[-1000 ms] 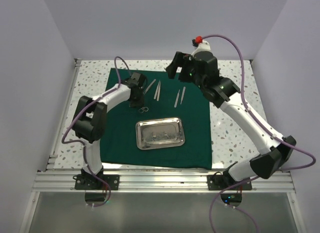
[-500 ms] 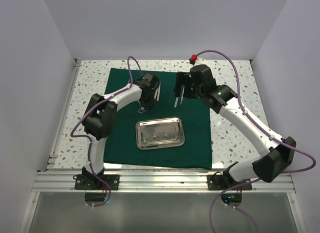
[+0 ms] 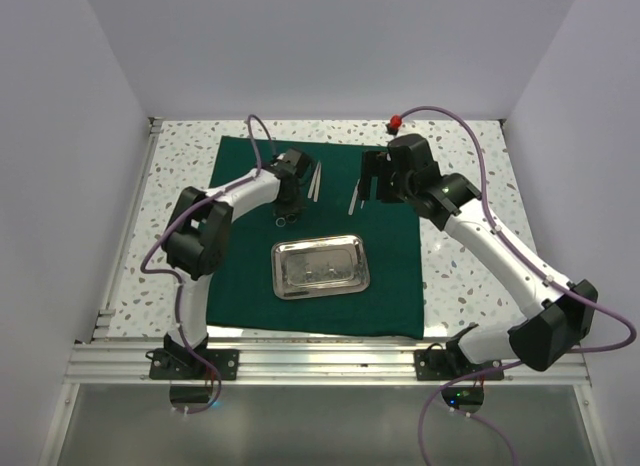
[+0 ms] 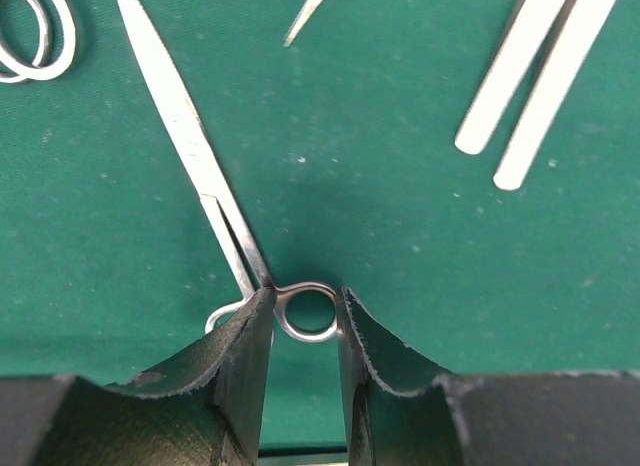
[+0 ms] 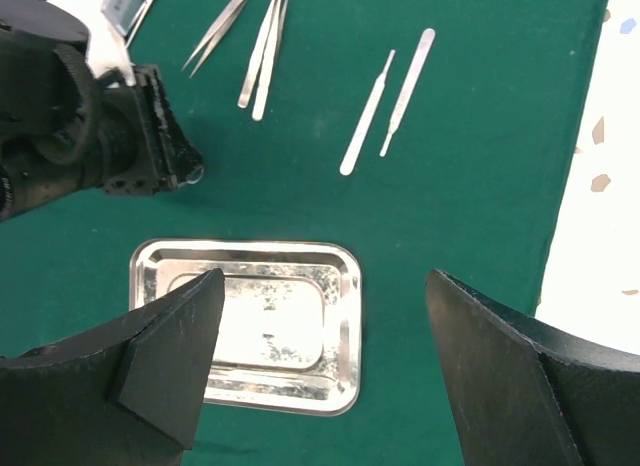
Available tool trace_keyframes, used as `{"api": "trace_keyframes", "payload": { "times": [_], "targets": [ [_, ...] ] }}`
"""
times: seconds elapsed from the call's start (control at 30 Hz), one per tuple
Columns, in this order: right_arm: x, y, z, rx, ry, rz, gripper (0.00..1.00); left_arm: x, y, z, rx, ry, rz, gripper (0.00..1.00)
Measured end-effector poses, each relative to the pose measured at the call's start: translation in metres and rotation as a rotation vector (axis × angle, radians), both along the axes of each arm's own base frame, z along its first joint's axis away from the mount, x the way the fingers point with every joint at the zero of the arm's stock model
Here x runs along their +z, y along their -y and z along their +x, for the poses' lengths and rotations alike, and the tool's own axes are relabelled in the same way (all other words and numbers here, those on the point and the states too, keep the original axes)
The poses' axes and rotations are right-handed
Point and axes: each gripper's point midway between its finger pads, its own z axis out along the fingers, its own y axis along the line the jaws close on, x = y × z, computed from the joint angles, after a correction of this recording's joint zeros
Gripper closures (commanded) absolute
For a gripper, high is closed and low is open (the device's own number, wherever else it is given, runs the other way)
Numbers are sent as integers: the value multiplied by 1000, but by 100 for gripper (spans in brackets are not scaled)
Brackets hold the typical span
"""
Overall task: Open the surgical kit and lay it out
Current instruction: Move the medical item into the surgical kit.
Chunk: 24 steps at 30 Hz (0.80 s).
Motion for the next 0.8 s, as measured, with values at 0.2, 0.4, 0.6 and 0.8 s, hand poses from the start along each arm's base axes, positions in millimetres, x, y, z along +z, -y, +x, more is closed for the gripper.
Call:
{"api": "trace_keyframes", "payload": {
  "times": [0.2, 0.4, 0.6, 0.8],
  "targets": [
    [0, 9, 1, -11, 0, -12, 15, -3, -6, 2, 29, 8, -20, 65],
    [-5, 15, 0, -19, -11, -25, 15, -3, -21, 8, 62, 22, -41, 66],
    [-12, 19, -2, -22, -30, -39, 15, -2, -59, 24, 123, 31, -20, 66],
    [-15, 20, -5, -21, -43, -45, 15, -2, -95, 52, 167, 34, 37, 66]
  ]
}}
